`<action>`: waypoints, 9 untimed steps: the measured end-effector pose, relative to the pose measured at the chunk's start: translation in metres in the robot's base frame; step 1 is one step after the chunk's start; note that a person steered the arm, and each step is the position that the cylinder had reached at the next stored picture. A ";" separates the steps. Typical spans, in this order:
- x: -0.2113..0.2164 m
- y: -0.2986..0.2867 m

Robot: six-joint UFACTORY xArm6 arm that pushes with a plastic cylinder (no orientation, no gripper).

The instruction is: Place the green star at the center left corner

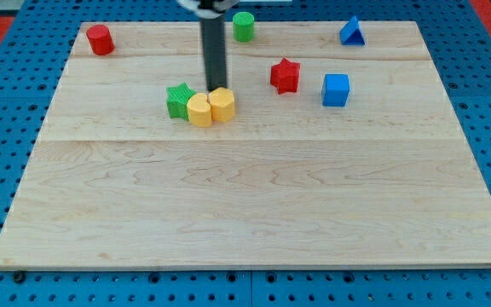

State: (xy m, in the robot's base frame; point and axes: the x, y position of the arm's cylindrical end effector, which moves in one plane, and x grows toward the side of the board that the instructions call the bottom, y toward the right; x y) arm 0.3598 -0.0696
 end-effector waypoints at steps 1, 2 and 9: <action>0.019 -0.073; 0.019 -0.128; 0.005 -0.062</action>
State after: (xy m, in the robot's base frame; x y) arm 0.3647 -0.1315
